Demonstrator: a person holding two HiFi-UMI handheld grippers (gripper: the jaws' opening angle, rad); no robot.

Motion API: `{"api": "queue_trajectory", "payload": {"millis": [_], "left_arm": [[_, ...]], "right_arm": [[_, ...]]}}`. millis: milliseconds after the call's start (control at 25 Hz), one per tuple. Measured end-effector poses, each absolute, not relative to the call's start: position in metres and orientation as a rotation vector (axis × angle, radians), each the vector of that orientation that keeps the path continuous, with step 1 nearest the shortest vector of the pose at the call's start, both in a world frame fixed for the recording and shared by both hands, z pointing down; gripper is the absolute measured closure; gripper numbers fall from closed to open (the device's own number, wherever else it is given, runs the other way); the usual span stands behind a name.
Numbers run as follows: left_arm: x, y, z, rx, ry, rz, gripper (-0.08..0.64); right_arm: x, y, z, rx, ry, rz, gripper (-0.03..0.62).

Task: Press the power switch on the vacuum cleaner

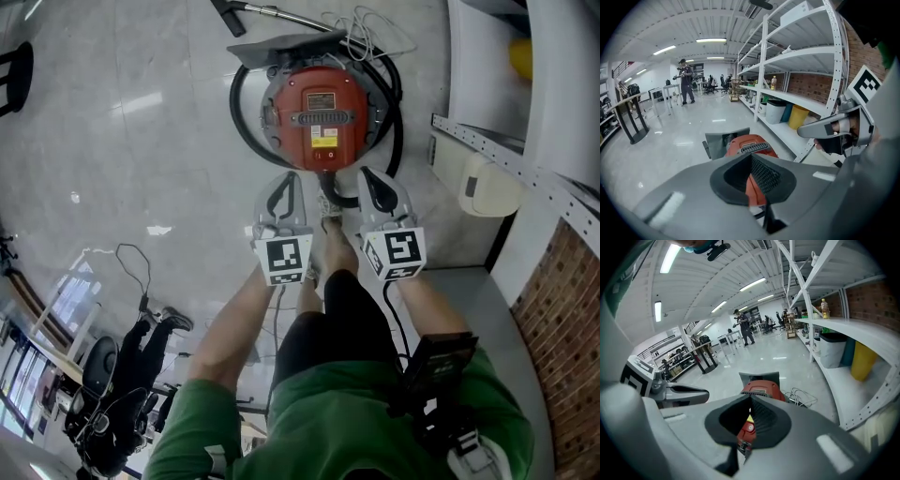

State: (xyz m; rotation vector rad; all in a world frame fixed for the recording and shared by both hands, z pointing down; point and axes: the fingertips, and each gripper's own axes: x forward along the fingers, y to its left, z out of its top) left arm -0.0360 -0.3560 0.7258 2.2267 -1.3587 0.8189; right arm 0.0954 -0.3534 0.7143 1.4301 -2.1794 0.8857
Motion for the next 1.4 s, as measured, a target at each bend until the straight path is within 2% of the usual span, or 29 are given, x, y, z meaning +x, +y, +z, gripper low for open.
{"api": "queue_trajectory", "payload": {"millis": [640, 800, 1400], "left_arm": [[-0.017, -0.348, 0.805, 2.175, -1.236, 0.892, 0.551], [-0.011, -0.345, 0.821, 2.178, -1.182, 0.913, 0.522], [-0.005, -0.348, 0.847, 2.164, -1.133, 0.894, 0.516]], "right_arm": [[0.088, -0.339, 0.788, 1.314, -2.167, 0.896, 0.589], [0.08, -0.336, 0.801, 1.269, -2.174, 0.884, 0.589], [0.069, -0.339, 0.839, 1.214, -2.14, 0.89, 0.588]]}}
